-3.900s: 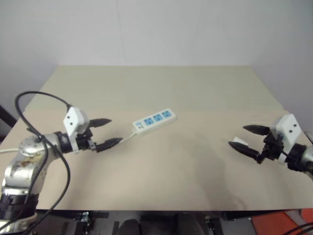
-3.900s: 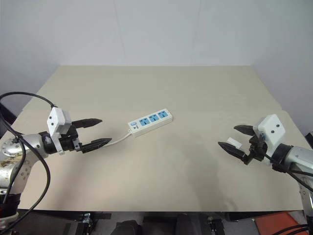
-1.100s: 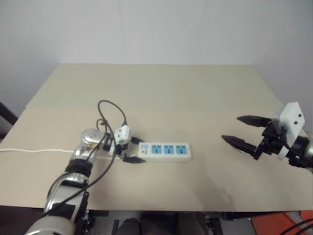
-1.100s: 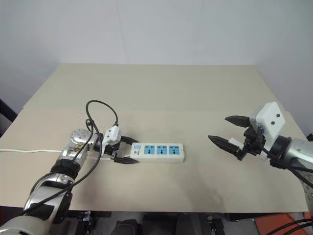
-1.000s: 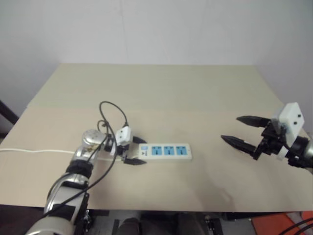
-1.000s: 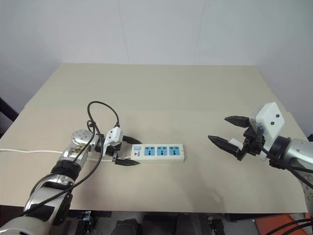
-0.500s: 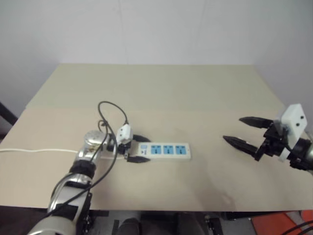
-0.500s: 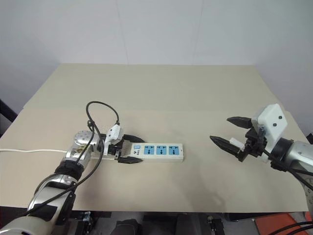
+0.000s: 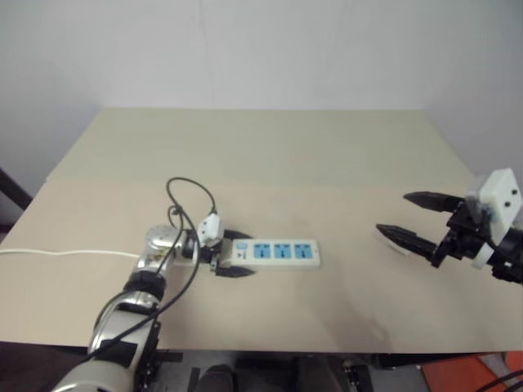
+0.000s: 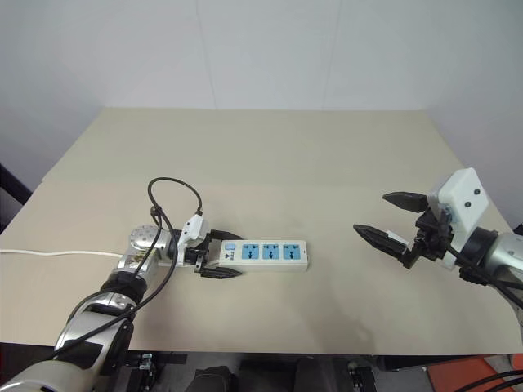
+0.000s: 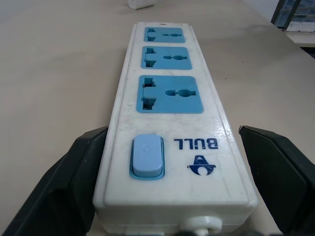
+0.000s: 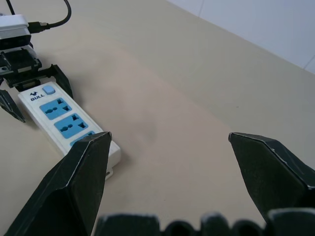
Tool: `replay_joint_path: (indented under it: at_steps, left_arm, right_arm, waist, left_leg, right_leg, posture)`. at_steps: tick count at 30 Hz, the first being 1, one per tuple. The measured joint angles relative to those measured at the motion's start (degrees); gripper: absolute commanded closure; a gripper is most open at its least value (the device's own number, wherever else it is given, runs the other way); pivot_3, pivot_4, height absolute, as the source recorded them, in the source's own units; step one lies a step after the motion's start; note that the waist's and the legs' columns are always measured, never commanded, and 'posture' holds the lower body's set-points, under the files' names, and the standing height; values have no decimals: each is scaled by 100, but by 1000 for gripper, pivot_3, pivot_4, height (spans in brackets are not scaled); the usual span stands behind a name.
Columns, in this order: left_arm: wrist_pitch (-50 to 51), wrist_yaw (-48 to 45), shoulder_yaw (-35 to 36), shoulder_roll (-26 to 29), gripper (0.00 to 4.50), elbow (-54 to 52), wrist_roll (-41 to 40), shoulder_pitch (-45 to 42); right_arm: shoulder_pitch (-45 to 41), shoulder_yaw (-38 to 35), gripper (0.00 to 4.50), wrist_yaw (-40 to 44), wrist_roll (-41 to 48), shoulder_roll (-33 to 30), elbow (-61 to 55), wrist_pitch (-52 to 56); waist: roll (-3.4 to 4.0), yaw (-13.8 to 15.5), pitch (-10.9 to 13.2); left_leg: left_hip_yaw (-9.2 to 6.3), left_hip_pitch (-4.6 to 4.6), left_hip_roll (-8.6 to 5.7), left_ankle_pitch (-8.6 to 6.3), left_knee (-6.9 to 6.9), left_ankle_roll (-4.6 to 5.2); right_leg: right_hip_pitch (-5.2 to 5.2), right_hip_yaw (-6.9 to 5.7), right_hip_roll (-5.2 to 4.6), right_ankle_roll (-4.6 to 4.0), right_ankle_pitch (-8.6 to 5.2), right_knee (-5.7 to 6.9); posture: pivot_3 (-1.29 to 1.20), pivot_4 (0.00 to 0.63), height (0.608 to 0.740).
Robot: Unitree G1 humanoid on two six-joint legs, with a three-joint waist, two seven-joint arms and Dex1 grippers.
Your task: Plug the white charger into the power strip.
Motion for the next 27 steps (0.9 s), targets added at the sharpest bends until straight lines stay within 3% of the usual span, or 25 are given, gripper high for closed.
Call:
replay_joint_path:
  at_steps: [4, 9, 21, 27]
  left_arm:
    - [-151, 49, 12, -24, 28, 66, 8, 2]
    - [-198, 58, 15, -22, 1166, 127, 11, 24]
    - [-65, 168, 18, 23, 1195, -60, 9, 133]
    - [335, 582, -63, -53, 1195, -419, 75, 186]
  right_arm:
    - [-17, -9, 0, 4, 22, -22, 0, 23]
    - [-102, -8, 0, -1, 149, -23, 1, 41]
    - [-340, 65, 0, 4, 160, -79, 300, 48]
    - [-804, 522, 0, 75, 32, -820, 1127, 557]
  waist:
    - [17, 7, -10]
    - [39, -4, -26]
    - [47, -19, -33]
    - [48, 25, -34]
  left_leg:
    - [0, 0, 0, 0, 0, 0]
    - [0, 2, 0, 0, -1, 0]
    - [4, 6, 0, 0, -2, 1]
    - [2, 24, -1, 0, -1, 0]
  right_leg:
    - [1, 0, 0, 0, 0, -2]
    - [2, 1, 1, 0, 0, -2]
    - [3, 6, 1, 1, -1, -3]
    - [3, 3, -1, 0, -1, -8]
  posture:
    - [0, 150, 740]
    - [0, 150, 740]
    - [0, 150, 740]
    - [0, 150, 740]
